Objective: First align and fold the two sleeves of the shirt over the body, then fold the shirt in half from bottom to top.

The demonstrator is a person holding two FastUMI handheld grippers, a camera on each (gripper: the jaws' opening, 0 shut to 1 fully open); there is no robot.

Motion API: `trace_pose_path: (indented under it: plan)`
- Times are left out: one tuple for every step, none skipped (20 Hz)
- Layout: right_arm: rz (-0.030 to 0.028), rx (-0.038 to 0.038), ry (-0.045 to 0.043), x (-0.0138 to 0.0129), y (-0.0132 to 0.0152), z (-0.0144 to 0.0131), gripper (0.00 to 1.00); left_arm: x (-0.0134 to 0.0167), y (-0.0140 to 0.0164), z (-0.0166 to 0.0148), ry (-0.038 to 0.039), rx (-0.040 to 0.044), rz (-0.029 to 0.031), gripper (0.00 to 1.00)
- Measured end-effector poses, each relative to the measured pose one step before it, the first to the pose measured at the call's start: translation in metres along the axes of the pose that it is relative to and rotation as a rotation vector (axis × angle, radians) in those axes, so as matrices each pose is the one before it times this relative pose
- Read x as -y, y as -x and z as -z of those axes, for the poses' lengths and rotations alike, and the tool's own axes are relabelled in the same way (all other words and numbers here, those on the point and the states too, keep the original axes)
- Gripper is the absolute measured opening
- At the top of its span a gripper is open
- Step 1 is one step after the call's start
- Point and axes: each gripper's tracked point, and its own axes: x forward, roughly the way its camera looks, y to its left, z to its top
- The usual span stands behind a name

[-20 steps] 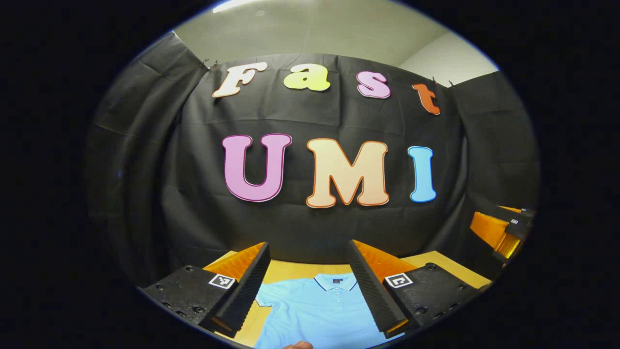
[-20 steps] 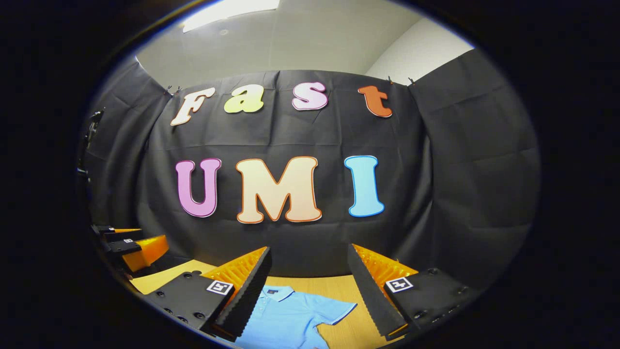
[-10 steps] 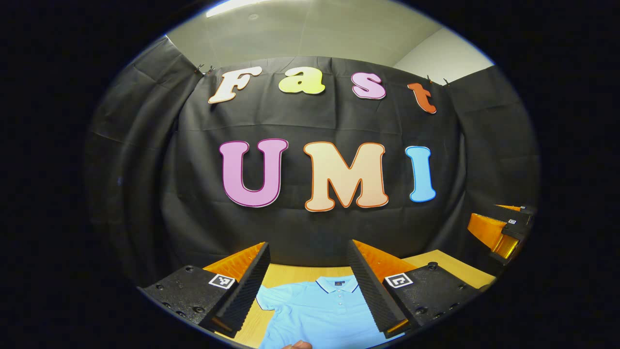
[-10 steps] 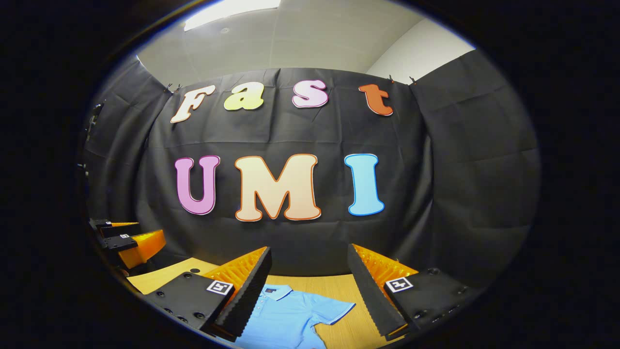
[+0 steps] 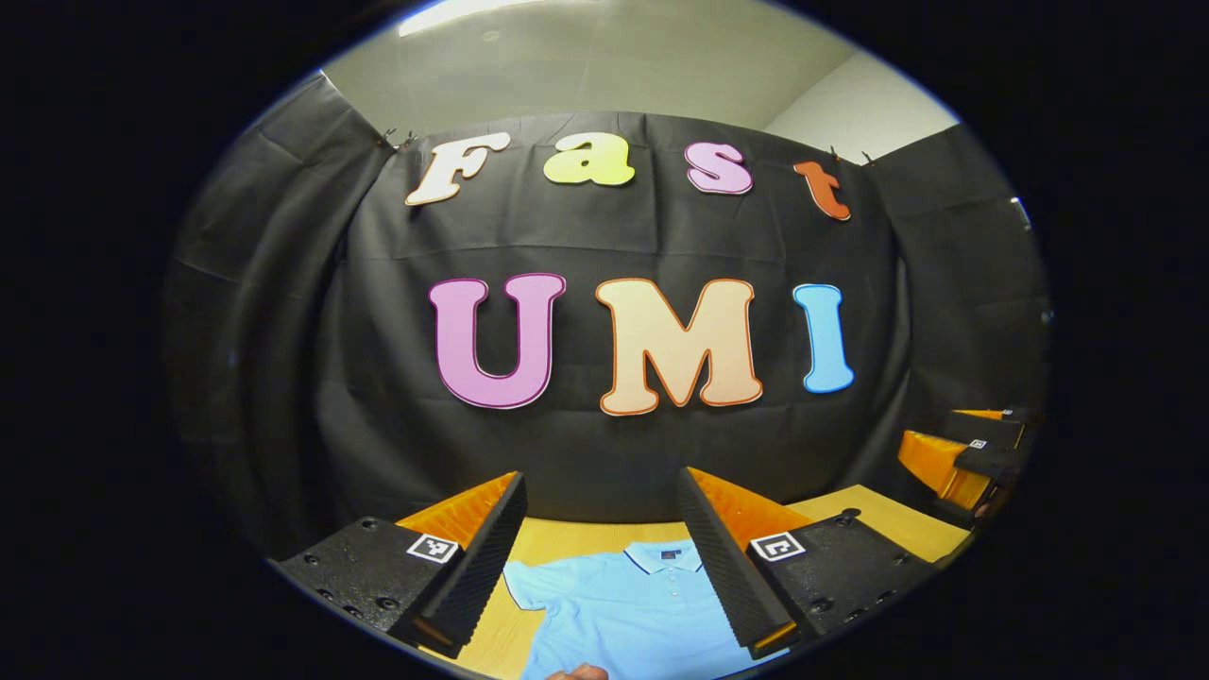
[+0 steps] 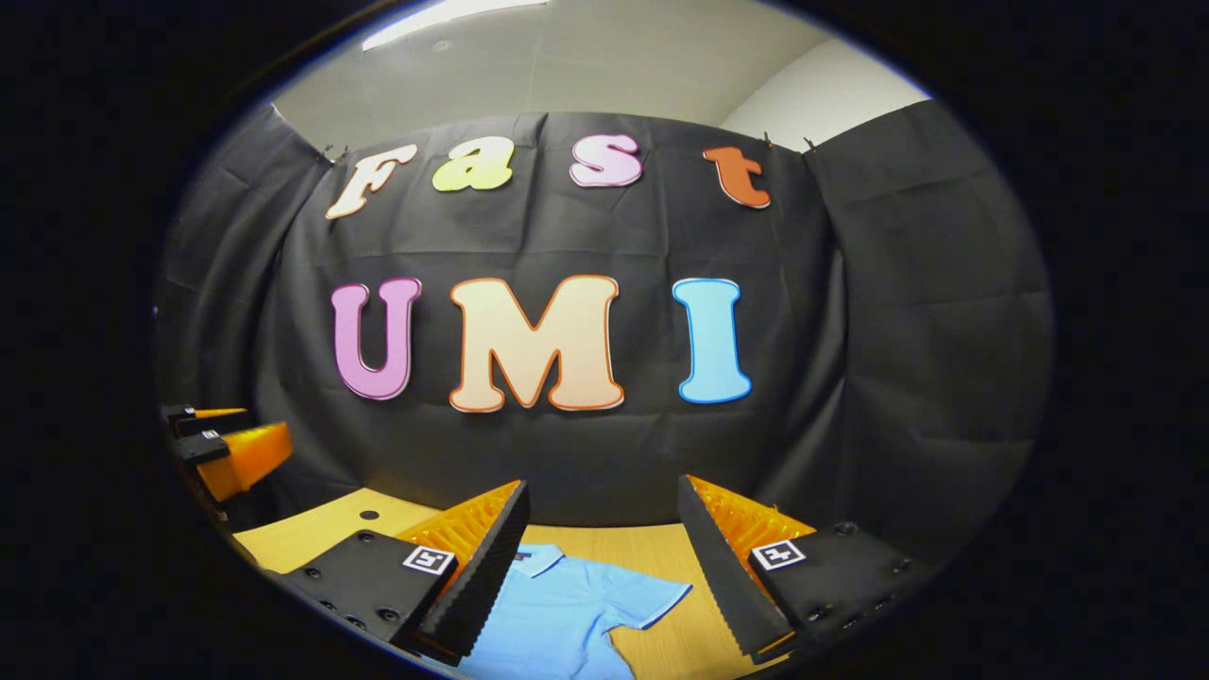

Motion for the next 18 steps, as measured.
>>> trace_pose_path:
  plan:
    - [0.01270, -0.00536, 0.00756, 0.00309, -0.00800, 0.00458, 0.98, -0.00381, -0.00119, -0.00175, -0.00435, 0.00468, -0.00095, 0.96]
    - [0.01277, -0.00875, 0.00912, 0.00329, -0.00868, 0.00547, 0.98, -0.00233, -0.00137, 0.00037, -0.00295, 0.00178, -0.00025, 0.96]
    - [0.01056, -0.01142, 0.00945, 0.00258, -0.00872, 0.00885, 0.99, -0.00238, -0.00091, 0.00060, -0.00302, 0.00001, -0.00058, 0.95]
    - [0.01022, -0.01545, 0.00962, 0.00215, -0.00975, 0.00858, 0.99, -0.00296, -0.00234, 0.00064, -0.00287, -0.00123, -0.00306, 0.96]
    - [0.01288, -0.02117, 0.00957, 0.00293, -0.00745, 0.00972, 0.99, -0.00357, -0.00165, 0.00040, -0.00294, 0.00014, -0.00063, 0.95]
    - [0.01528, -0.02067, 0.00977, 0.00349, -0.00777, 0.01046, 0.99, -0.00171, -0.00184, -0.00072, -0.00188, 0.00227, 0.00033, 0.96]
    - [0.01100, -0.01849, 0.00461, 0.00197, -0.00705, 0.00839, 0.98, -0.00197, -0.00164, -0.00118, -0.00209, 0.00314, -0.00025, 0.95]
    - [0.00811, -0.01392, 0.00389, 0.00122, -0.00744, 0.00721, 0.98, -0.00243, -0.00184, 0.00005, -0.00472, 0.00130, 0.00009, 0.95]
    - [0.00783, -0.01188, 0.00488, 0.00081, -0.00598, 0.00756, 0.98, -0.00220, -0.00200, 0.00151, -0.00541, 0.00029, -0.00133, 0.95]
    - [0.00806, -0.01559, 0.00735, 0.00169, -0.00788, 0.00780, 0.98, -0.00212, -0.00225, 0.00078, -0.00307, -0.00063, -0.00048, 0.96]
    - [0.00291, -0.02336, 0.00465, -0.00061, -0.00823, 0.01011, 0.98, -0.00242, -0.00191, 0.00072, -0.00012, -0.00085, -0.00216, 0.95]
    - [0.00134, -0.02424, 0.00069, -0.00033, -0.00803, 0.00929, 0.98, -0.00229, -0.00168, 0.00228, 0.00184, -0.00458, -0.00223, 0.95]
    - [0.00032, -0.02604, 0.00125, -0.00004, -0.00847, 0.00941, 0.98, -0.00234, -0.00230, 0.00226, 0.00064, -0.00756, -0.00346, 0.95]
    - [0.00185, -0.03566, -0.00442, 0.00082, -0.00848, 0.01096, 0.98, -0.00193, -0.00206, 0.00507, 0.00097, -0.00809, -0.00362, 0.95]
    - [0.00073, -0.02855, -0.00699, 0.00016, -0.00893, 0.01003, 0.98, -0.00167, -0.00163, 0.00289, 0.00165, -0.00689, -0.00291, 0.95]
    - [0.00126, -0.03243, -0.00152, 0.00015, -0.00877, 0.01076, 0.98, -0.00206, -0.00203, 0.00174, -0.00005, -0.00671, -0.00417, 0.96]
    - [0.00051, -0.03441, -0.00159, 0.00082, -0.00762, 0.01056, 0.99, -0.00171, -0.00267, 0.00197, 0.00033, -0.00632, -0.00159, 0.95]
    - [0.00593, -0.03554, 0.00233, 0.00215, -0.01041, 0.01189, 0.99, -0.00185, -0.00130, 0.00359, 0.00007, -0.00579, -0.00275, 0.96]
